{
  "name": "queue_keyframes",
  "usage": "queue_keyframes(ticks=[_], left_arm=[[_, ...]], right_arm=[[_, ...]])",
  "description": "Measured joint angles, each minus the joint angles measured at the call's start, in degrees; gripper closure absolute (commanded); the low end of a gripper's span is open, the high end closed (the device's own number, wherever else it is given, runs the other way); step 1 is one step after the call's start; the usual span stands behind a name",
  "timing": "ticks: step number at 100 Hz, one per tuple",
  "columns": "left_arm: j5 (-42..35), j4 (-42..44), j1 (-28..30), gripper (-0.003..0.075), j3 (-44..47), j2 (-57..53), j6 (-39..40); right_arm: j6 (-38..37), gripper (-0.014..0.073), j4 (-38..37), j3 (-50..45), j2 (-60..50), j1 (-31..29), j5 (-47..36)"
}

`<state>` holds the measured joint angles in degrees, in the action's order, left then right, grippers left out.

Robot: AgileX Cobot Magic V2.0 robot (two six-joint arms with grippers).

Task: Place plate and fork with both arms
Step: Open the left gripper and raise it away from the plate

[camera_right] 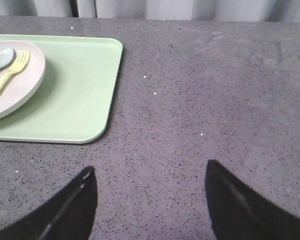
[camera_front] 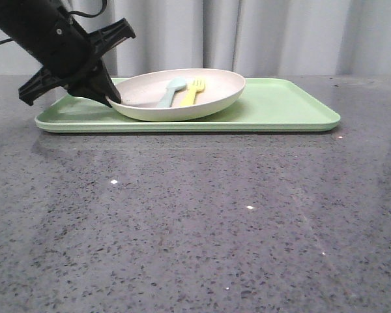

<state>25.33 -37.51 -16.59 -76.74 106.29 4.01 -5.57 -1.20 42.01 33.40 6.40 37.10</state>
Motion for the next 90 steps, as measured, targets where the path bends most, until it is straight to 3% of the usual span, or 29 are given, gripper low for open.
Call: queue_keyframes(ticks=[18,42,56,90], left_arm=[[0.00,0.00,0.00,0.0701,0.00,0.00,0.00],[-0.12,-0.21,0.00,0.0404,-0.20,0.00,0.13],[-0.26,-0.47,0.00,0.0288,-0.26,0.00,0.13],[-0.84,1.12,0.00,0.0275,-0.35,-2.67,0.13]], right_arm=[[0.00,0.0120,0.00,0.00,0.00,0.00,0.00],[0.00,0.0120,0.00,0.00,0.00,0.00,0.00],[0.00,0.0120,0.00,0.00,0.00,0.00,0.00],[0.00,0.0120,0.00,0.00,0.00,0.00,0.00]])
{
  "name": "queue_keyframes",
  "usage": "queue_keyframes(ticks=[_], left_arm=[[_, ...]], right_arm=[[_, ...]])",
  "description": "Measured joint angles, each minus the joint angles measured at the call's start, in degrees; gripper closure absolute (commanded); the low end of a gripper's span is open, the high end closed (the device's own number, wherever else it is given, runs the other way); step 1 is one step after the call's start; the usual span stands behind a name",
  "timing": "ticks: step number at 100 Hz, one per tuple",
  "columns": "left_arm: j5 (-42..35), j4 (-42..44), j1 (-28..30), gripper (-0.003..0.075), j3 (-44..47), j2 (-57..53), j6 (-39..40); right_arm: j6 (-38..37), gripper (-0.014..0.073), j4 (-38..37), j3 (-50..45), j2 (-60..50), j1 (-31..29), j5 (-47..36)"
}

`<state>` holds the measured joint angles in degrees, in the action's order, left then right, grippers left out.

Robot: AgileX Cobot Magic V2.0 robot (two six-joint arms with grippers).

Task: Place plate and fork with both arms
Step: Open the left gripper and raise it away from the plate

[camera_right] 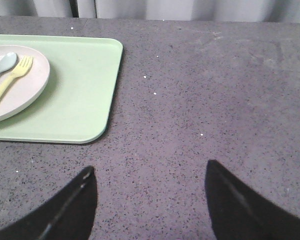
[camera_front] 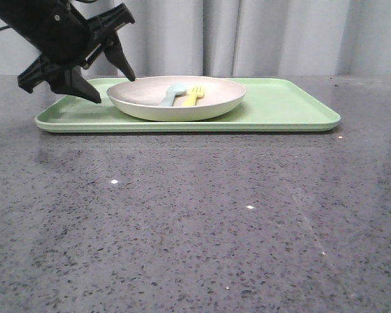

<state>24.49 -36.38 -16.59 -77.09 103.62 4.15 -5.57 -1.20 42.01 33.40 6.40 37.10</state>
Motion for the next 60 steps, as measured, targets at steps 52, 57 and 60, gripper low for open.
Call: queue_keyframes(ticks=[52,57,60], left_arm=[[5.14,21.46,7.76,0.0279,6.63,-24.69,0.08],[5.43,22.65,9.29,0.0279,9.07,-27.82,0.08],[5.70,23.35,10.32,0.0279,11.00,-29.66,0.08]], right_arm=[[0.00,0.0120,0.00,0.00,0.00,0.00,0.00],[0.00,0.0120,0.00,0.00,0.00,0.00,0.00],[0.00,0.0120,0.00,0.00,0.00,0.00,0.00]])
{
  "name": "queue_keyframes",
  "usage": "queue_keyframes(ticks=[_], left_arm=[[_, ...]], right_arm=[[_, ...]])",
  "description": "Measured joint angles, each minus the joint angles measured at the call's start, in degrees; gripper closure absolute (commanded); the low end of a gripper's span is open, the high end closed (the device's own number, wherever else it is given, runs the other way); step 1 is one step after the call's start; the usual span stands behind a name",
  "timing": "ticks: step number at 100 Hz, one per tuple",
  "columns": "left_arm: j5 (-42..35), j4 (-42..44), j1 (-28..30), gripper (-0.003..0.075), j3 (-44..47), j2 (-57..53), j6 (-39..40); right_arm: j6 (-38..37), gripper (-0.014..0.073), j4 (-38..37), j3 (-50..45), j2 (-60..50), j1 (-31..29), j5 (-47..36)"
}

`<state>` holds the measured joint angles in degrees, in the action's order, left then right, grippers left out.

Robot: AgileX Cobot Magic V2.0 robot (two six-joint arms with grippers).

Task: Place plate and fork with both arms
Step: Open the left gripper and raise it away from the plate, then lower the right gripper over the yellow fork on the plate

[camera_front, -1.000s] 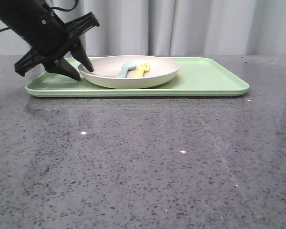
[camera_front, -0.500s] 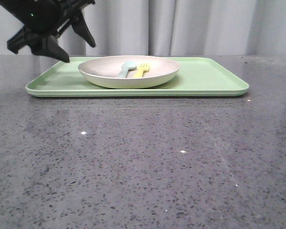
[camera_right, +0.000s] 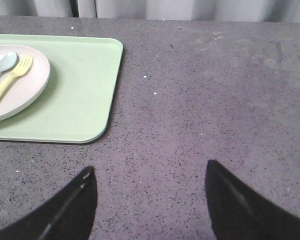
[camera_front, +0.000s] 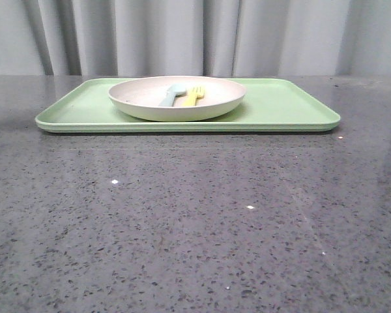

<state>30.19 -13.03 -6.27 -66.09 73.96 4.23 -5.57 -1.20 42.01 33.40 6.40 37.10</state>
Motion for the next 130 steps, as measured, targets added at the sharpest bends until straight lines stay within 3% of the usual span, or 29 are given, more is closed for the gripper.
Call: queue_keyframes(ticks=[21,63,98,130], left_arm=[[0.77,3.83,4.00,0.0279,12.98,-14.66,0.00],[2.90,5.42,4.24,0.0279,34.29,-41.46,0.00],[5.68,5.51,4.24,0.0279,37.57,-47.00,0.00],[5.68,5.51,4.24,0.0279,37.57,-47.00,0.00]], right_arm=[[0.00,0.0120,0.00,0.00,0.00,0.00,0.00],[0.00,0.0120,0.00,0.00,0.00,0.00,-0.11],[0.00,0.0125,1.60,0.94,1.64,1.03,-2.47],[0.00,0.0125,2.57,14.67,19.29,11.47,-2.63]])
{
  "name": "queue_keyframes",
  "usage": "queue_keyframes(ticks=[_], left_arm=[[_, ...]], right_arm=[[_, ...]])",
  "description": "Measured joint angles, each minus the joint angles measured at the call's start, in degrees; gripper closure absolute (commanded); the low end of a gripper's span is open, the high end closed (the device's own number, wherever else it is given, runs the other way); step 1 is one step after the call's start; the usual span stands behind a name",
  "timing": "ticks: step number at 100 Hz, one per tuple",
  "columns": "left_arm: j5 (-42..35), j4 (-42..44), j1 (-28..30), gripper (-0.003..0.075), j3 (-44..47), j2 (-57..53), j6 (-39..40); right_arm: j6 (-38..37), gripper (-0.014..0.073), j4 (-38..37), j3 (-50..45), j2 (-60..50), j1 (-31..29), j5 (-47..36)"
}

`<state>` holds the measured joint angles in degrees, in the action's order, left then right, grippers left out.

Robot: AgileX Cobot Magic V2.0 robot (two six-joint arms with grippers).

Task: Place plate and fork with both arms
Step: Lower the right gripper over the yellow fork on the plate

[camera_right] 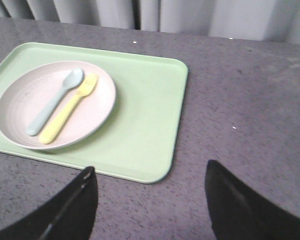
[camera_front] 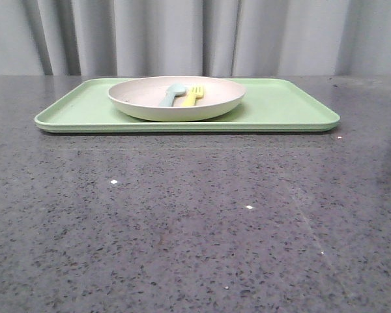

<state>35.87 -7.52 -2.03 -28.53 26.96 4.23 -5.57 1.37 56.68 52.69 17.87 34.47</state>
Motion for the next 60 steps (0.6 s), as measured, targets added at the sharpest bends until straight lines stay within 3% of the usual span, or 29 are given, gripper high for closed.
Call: queue_keyframes(ticks=[24,60], left_arm=[[0.00,0.00,0.00,0.0279,0.00,0.00,0.00],[0.00,0.00,0.00,0.0279,0.03,0.00,0.00]], right_arm=[[-3.43,0.0125,0.12,15.77,18.89,6.51,3.01],[-13.63,0.0125,-2.20,36.78,42.47,10.76,10.23]])
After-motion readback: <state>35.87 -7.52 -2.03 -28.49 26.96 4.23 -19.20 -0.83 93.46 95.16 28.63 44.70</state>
